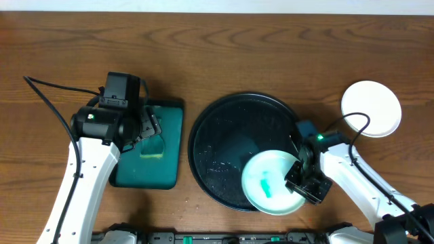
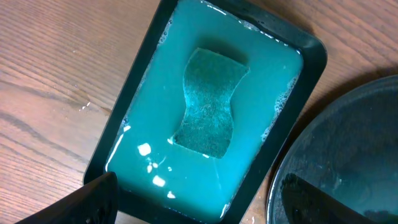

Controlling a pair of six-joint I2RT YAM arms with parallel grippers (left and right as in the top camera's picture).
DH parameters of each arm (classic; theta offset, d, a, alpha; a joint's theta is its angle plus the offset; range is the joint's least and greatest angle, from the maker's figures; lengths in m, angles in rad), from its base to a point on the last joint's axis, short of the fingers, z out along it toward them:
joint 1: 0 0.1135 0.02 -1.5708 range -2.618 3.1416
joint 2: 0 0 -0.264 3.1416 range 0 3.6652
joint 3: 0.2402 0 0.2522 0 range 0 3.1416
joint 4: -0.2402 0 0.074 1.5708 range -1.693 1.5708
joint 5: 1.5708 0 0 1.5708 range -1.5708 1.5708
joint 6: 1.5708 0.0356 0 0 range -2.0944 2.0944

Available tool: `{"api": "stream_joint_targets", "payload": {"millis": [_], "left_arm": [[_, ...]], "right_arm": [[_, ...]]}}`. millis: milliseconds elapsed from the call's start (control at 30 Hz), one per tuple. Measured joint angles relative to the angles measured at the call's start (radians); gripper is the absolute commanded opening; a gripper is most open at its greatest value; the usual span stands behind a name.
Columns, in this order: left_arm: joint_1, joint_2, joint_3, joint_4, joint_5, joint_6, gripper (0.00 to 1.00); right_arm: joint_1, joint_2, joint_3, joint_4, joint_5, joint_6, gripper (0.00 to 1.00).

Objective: Clean dirty plates on tray and stack at the side
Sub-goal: 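Move the right gripper to the last white plate and drag it to tray center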

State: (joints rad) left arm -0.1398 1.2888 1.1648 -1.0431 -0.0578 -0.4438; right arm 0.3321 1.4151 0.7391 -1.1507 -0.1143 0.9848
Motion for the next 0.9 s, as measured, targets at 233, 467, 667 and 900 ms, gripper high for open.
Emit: {"api": "stream_joint_targets", "payload": {"millis": [233,467,667,900], "left_arm": [[0.0,0.0,0.0,0.0,0.0,0.0,0.83],[0.0,0.0,0.0,0.0,0.0,0.0,0.83],[0.0,0.0,0.0,0.008,0.0,0.0,0.77],[0.0,0.054,0.0,0.034,0.0,0.01,0.71]], "right_arm": [[0.0,-0.015,-0.056,0.097,-0.012,0.027,0.17],[0.0,-0.024,-0.065,0.136,-0.026,0.041,0.01],[0.013,-0.027,-0.072,0.212,-0.015,-0.004,0.01],[0.025,-0.029,-0.089,0.457,0.004,-0.092,0.01]]}}
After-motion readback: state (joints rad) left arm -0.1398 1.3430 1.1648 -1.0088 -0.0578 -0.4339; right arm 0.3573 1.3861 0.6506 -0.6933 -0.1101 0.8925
